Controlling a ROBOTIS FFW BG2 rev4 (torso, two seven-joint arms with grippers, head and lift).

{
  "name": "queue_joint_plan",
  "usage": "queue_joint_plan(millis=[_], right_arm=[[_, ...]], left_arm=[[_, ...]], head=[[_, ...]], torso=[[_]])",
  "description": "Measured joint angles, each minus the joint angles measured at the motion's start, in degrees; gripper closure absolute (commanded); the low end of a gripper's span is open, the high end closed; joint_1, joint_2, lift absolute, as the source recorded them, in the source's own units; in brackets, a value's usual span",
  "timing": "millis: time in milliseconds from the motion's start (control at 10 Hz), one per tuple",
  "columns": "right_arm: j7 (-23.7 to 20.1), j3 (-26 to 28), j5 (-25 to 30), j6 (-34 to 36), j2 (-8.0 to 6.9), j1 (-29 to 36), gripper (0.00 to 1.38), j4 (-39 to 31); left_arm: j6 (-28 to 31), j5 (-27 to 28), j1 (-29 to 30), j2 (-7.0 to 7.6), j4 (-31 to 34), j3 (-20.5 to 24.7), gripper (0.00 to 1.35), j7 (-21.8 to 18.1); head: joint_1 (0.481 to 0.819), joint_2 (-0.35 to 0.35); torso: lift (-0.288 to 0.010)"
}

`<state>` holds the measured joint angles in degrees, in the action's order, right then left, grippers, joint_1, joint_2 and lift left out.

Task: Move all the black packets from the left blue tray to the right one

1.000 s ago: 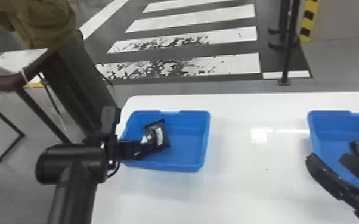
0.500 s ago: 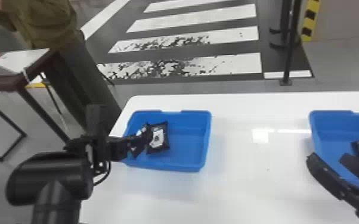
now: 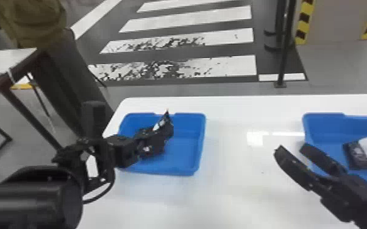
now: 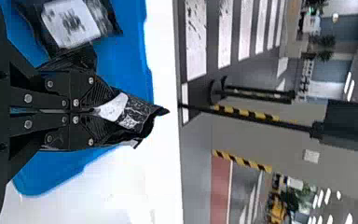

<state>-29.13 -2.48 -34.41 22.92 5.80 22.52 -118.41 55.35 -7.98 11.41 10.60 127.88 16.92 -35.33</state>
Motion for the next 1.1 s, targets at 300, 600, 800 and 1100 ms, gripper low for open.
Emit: queue_joint_plan(millis=[300, 600, 800, 1100], right_arm=[[-0.4, -3.0, -2.0, 0.9, 0.49, -4.7, 0.15, 2.7], [-0.4, -6.0, -4.0, 1.2, 1.12, -8.9, 0.15, 4.6], [-0.4, -8.1, -4.6, 1.4, 1.25, -11.2, 0.15, 6.9], [-0.4, -8.5, -4.4, 1.9, 1.65, -13.7, 0.62, 9.2]], left_arm=[[-1.5, -5.5, 1.1, -0.38, 1.4, -6.5, 1.12, 0.1], [-1.7, -8.7, -0.7, 0.16, 1.7, -13.1, 1.12, 0.5], [-1.8, -11.3, -1.6, 0.5, 1.7, -15.8, 1.12, 0.6], [-1.4, -13.1, -2.0, 0.72, 1.7, -18.0, 1.12, 0.8]], head=[[0.695, 0.189], [0.695, 0.13], [0.695, 0.118], [0.695, 0.086]], torso=[[-0.14], [-0.14], [-0.14], [-0.14]])
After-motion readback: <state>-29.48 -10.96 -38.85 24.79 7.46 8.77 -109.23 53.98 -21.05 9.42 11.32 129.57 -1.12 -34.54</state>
